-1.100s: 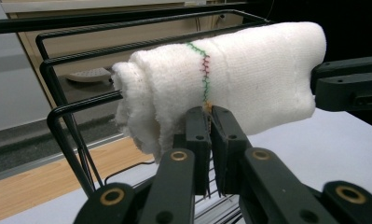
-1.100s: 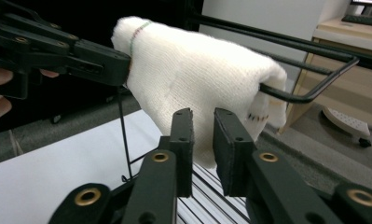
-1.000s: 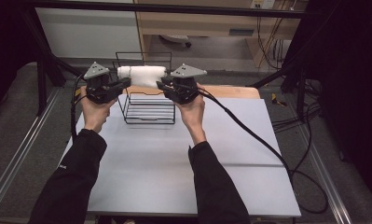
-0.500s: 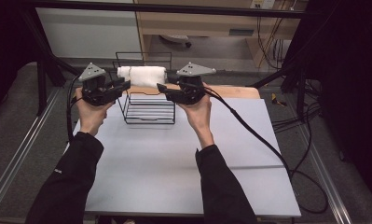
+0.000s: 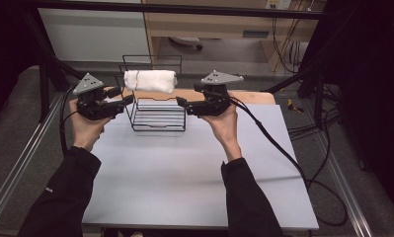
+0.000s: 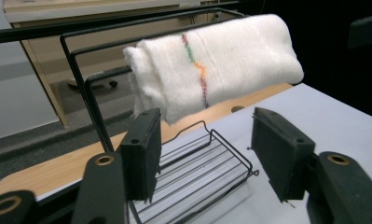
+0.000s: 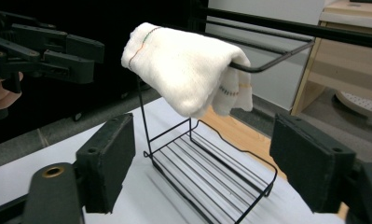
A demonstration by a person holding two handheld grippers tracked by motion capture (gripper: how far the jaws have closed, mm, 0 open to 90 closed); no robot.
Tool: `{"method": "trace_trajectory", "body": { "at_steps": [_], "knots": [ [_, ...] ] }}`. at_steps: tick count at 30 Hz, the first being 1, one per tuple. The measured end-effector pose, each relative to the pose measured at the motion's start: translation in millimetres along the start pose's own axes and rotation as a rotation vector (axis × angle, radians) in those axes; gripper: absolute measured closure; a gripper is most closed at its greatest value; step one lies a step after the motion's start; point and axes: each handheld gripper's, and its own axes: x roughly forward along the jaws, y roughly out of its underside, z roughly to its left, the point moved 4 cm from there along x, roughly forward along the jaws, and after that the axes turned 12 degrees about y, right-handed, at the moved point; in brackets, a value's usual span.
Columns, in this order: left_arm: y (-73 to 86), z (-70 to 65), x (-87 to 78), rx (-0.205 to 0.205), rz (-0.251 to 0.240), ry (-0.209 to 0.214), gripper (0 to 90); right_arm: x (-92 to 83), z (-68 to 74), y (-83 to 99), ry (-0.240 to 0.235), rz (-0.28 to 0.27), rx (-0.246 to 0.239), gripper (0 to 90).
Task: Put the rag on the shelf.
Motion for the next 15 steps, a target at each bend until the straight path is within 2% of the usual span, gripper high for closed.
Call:
{"method": "trace_trajectory", "body": {
  "at_steps": [8, 13, 15],
  "knots": [
    [23.6, -5.5, -4.2, -0.009, 0.04, 0.013, 26.9, -17.1, -13.4, 19.1, -0.007, 0.011, 0.018, 8.9],
    [43.2, -7.3, -5.8, -0.029, 0.059, 0.027, 20.6, -28.4, -24.9, 37.4, -0.019, 0.036, 0.037, 5.3],
    [51.9, -8.3, -5.7, -0.032, 0.071, 0.031, 17.8, -33.2, -29.5, 46.2, -0.028, 0.047, 0.029, 4.8]
  ]
}}
